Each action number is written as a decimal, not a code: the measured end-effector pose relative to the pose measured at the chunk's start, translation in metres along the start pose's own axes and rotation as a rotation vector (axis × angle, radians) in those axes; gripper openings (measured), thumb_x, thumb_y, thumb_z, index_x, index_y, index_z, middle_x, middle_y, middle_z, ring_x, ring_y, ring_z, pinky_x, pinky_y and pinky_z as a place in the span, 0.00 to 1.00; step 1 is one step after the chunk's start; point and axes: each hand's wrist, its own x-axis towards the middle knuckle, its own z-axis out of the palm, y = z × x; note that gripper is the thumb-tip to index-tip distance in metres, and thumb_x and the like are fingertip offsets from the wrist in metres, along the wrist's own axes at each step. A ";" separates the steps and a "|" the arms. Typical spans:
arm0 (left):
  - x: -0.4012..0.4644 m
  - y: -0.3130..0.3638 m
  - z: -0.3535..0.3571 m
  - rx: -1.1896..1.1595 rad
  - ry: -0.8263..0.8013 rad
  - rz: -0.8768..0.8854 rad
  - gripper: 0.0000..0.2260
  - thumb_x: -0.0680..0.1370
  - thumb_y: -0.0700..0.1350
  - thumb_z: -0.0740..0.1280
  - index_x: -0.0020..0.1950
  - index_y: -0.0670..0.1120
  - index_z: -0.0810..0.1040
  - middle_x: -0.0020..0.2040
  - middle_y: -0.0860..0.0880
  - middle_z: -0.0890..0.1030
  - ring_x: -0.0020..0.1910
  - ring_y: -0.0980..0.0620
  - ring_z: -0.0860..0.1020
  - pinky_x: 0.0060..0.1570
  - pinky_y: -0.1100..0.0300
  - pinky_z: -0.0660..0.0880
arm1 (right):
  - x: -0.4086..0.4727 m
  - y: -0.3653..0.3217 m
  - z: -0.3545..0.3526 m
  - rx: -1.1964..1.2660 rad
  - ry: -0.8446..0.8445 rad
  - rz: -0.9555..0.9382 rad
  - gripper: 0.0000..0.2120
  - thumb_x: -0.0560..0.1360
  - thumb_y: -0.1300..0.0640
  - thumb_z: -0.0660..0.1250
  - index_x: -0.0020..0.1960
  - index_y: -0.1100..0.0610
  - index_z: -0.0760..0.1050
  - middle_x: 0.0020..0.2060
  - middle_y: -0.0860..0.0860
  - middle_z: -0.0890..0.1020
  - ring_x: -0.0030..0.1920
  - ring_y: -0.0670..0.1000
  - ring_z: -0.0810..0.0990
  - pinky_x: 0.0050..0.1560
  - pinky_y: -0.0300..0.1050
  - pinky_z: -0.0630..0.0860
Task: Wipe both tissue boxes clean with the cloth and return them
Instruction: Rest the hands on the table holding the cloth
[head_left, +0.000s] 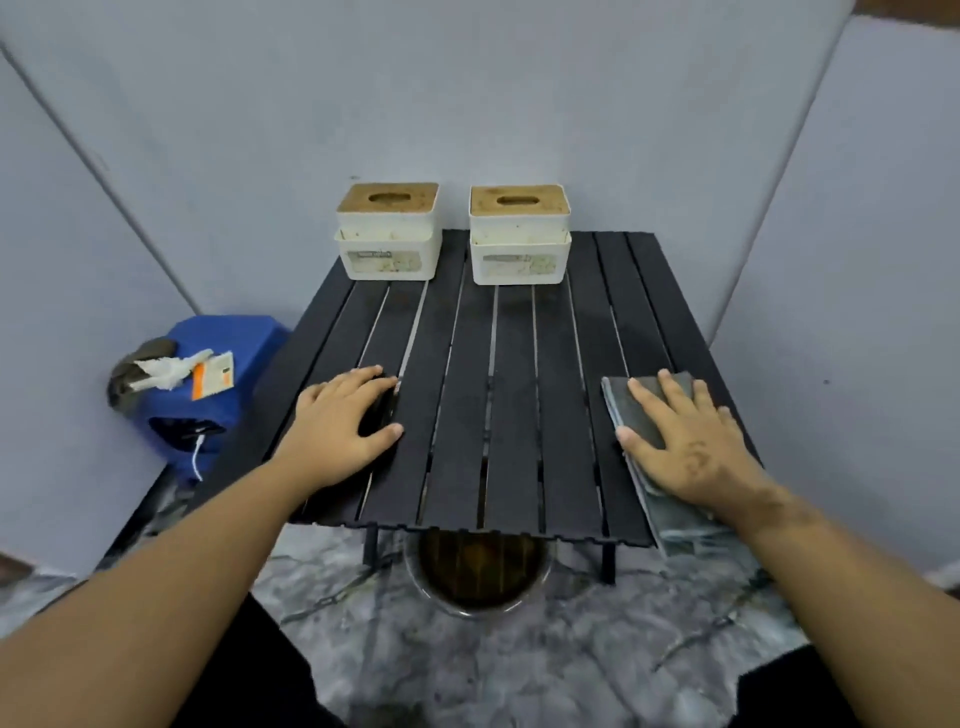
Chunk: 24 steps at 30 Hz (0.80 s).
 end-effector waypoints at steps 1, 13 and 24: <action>-0.001 0.002 -0.003 -0.003 -0.006 -0.008 0.38 0.71 0.72 0.52 0.78 0.56 0.68 0.80 0.54 0.65 0.79 0.51 0.62 0.73 0.45 0.56 | -0.004 0.000 0.001 -0.022 -0.002 -0.006 0.33 0.77 0.31 0.49 0.79 0.38 0.45 0.80 0.46 0.44 0.79 0.59 0.42 0.77 0.62 0.46; -0.009 0.003 -0.007 -0.019 0.002 0.010 0.29 0.80 0.63 0.63 0.79 0.56 0.66 0.81 0.54 0.63 0.80 0.52 0.59 0.77 0.45 0.53 | -0.046 -0.020 0.008 -0.087 0.030 0.094 0.29 0.81 0.36 0.42 0.79 0.41 0.39 0.80 0.48 0.41 0.79 0.60 0.40 0.76 0.66 0.44; -0.002 -0.005 -0.003 -0.052 0.010 0.031 0.30 0.79 0.65 0.62 0.79 0.58 0.64 0.81 0.55 0.61 0.81 0.51 0.58 0.77 0.46 0.52 | -0.033 -0.035 0.011 -0.078 0.117 0.316 0.31 0.79 0.34 0.46 0.78 0.38 0.40 0.78 0.61 0.38 0.77 0.68 0.42 0.75 0.66 0.46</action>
